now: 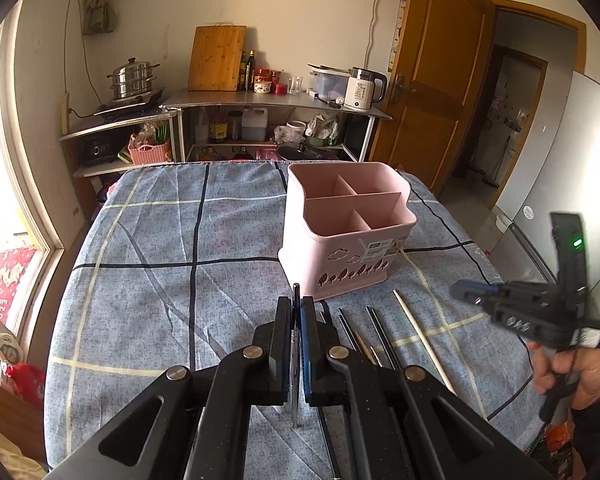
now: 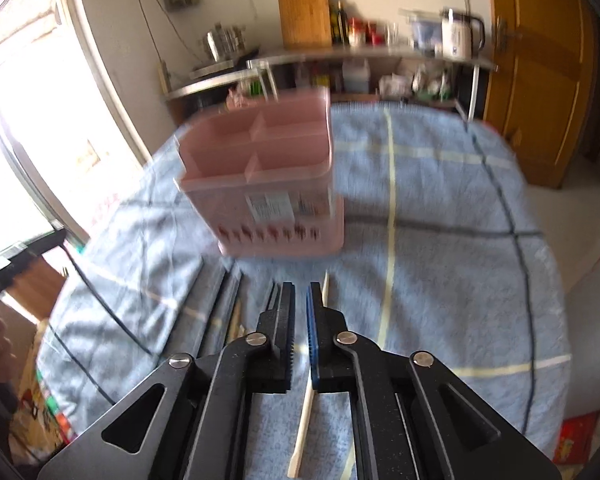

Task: Organize utensils
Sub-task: 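Lift both held chopsticks and carry them up over the pink basket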

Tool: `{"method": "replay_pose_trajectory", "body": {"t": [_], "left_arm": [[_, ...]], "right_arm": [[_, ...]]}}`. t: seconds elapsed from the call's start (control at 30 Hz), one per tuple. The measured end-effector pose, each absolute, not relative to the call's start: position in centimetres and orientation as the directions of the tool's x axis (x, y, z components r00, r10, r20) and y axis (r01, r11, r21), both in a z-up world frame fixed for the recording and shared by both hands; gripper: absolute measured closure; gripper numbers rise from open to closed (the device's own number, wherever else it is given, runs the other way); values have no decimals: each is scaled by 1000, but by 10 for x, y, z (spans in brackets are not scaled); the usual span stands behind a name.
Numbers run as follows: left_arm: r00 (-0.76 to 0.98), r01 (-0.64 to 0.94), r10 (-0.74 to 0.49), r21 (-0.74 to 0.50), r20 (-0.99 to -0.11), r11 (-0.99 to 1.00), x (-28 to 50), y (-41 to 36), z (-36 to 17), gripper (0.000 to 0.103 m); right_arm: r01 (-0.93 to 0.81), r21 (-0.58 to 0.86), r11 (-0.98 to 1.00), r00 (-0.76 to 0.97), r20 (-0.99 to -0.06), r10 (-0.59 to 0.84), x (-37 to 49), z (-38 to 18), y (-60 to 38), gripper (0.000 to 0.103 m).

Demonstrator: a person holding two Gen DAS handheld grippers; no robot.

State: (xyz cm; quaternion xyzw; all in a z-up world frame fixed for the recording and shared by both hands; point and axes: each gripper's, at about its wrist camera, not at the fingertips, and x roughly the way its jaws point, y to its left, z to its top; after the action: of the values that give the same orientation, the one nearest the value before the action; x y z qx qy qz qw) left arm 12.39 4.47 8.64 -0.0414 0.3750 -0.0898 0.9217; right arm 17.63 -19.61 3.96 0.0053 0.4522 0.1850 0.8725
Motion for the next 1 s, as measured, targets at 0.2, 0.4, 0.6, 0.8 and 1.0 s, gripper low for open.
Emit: {"method": "replay_pose_trajectory", "body": {"t": [0.2,0.4,0.6,0.8,1.0], "left_arm": [[696,128,-200,-154,-690,980,133,52,81,99],[682,120,-211,-178,-700,977,142,59,70,99],[666,114,-218,-191,-713,975,147,61,61,99],[665,112,-217,-192,-715,975,149,61,60,99],[671,116,-214,-185,-710,976,145,58,66,99]], "right_arm": [[-276,172,946,446,-848,285,198,-7,-192,89],[-267,158,951,401,-879,258,220,-30,-187,89],[-277,144,950,388,-887,248,233,-35,-182,89],[-296,138,945,369,-896,247,239,-35,-179,97],[-314,153,937,437,-853,286,225,2,-183,97]]}}
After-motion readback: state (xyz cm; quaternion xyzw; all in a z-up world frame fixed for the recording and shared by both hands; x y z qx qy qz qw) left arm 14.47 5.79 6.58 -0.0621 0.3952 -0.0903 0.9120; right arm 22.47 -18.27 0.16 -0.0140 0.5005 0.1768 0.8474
